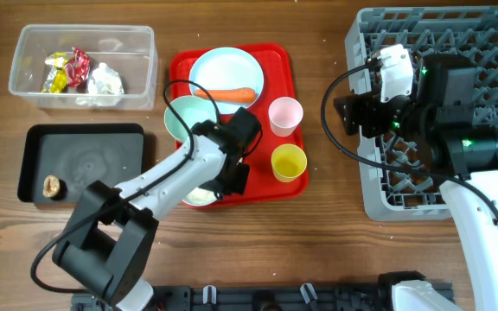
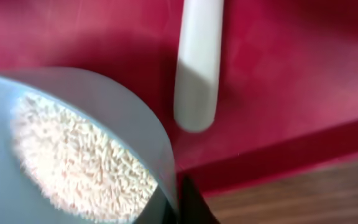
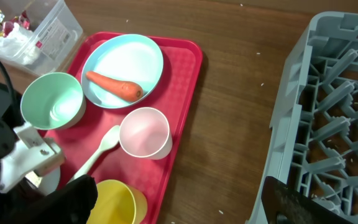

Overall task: Sort waste into correct bins and load items into the dishwasher rack
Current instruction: 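Lift the green rice bowl with the left gripper and pour rice onto black tray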

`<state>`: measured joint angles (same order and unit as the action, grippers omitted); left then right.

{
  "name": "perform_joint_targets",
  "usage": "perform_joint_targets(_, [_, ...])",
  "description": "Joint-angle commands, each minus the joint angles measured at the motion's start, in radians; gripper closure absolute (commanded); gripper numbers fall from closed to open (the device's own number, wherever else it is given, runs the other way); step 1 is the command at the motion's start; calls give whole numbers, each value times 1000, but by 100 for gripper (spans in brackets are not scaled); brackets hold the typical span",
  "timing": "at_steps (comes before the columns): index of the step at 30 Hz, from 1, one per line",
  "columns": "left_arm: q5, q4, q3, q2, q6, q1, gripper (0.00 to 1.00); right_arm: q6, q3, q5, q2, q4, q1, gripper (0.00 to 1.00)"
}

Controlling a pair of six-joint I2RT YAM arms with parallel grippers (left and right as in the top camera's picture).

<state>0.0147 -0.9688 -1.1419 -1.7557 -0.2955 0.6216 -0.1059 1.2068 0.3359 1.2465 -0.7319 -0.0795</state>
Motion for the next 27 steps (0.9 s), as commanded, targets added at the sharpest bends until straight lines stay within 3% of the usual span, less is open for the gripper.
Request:
perform_joint_targets(1, [29, -72, -158, 85, -26, -22, 96, 3, 15, 0, 9, 6, 0, 13])
perform_joint_targets(5, [35, -64, -223, 236, -27, -137, 96, 1, 15, 0, 9, 17, 0, 12])
perform_joint_targets(8, [93, -73, -222, 306, -23, -330, 96, 2, 15, 0, 9, 21, 0, 12])
perform_joint_targets(10, [187, -67, -213, 300, 45, -497, 96, 2, 15, 1, 8, 21, 0, 12])
perform_joint_targets(16, [707, -10, -104, 185, 341, -977, 96, 2, 15, 1, 9, 19, 0, 12])
perform_joint_targets(18, [965, -8, -47, 98, 527, -1144, 96, 1, 15, 1, 9, 21, 0, 12])
perform_joint_targets(21, [1195, -8, -19, -28, 675, -1267, 96, 2, 15, 1, 9, 21, 0, 12])
perform_joint_targets(27, [1479, -21, -18, -155, 736, -1346, 96, 4, 15, 1, 9, 20, 0, 12])
